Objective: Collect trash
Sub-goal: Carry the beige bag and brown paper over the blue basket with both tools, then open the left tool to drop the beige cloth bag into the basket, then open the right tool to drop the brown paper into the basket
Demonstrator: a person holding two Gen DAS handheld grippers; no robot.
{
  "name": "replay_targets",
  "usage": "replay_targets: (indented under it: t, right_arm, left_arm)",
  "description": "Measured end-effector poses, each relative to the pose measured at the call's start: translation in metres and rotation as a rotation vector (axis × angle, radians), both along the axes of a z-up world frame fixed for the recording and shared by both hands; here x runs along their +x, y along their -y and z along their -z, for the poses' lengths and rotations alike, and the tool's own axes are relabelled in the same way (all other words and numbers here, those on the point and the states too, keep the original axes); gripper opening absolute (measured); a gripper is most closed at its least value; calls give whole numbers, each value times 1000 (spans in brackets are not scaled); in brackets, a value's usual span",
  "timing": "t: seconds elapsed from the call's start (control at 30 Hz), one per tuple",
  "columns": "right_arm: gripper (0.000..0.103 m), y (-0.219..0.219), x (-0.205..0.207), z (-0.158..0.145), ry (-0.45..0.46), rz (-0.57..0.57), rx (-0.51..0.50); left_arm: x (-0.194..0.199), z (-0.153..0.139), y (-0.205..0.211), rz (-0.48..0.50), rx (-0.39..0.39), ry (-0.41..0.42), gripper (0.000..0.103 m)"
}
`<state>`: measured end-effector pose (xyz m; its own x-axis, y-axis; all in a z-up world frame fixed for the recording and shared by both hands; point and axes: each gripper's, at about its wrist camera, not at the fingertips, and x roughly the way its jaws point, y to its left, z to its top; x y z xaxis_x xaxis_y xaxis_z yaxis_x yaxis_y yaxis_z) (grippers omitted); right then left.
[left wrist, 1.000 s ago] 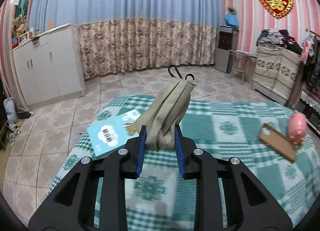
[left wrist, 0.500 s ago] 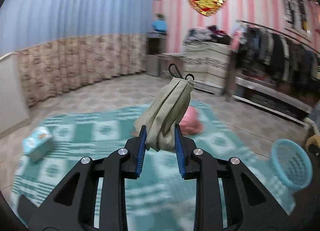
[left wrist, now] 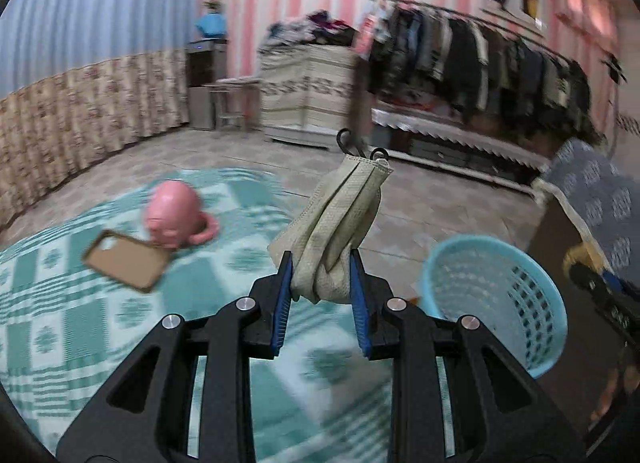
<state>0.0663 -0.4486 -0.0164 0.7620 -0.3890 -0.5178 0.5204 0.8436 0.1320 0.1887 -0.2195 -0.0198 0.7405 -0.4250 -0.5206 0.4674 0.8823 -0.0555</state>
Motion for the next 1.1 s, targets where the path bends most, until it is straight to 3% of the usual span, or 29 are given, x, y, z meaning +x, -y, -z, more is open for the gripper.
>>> replay_targets:
  t: [0.2,0.47,0.57,0.63,0.7,0.83,0.93,1.1]
  right_arm:
    - [44,31,4,17,-27,84,36]
    - [44,64,-5,37,-30,173,112]
    - [44,66,-8,38,-22,178,128]
    - [44,64,-7,37,-23,172,123]
    - [44,62,-6,37,-25,163,122]
    - [44,53,1,38,-42,136,105]
    - [44,47,11,38,-61,110,82]
    - [44,40,27,42,-83,87,86]
  left_arm:
    - [-3,30,71,160,74,-24,26]
    - [-2,45,128,267,80,-51,27]
    - [1,47,141,280,87,-70,40]
    - [6,42,141,269,77,-61,63]
    - [7,35,134,242,70,-35,73]
    - [10,23,120,197,77,3,79]
    - [7,11,103,129,76,63,94]
    - [2,0,72,61,78,106,97]
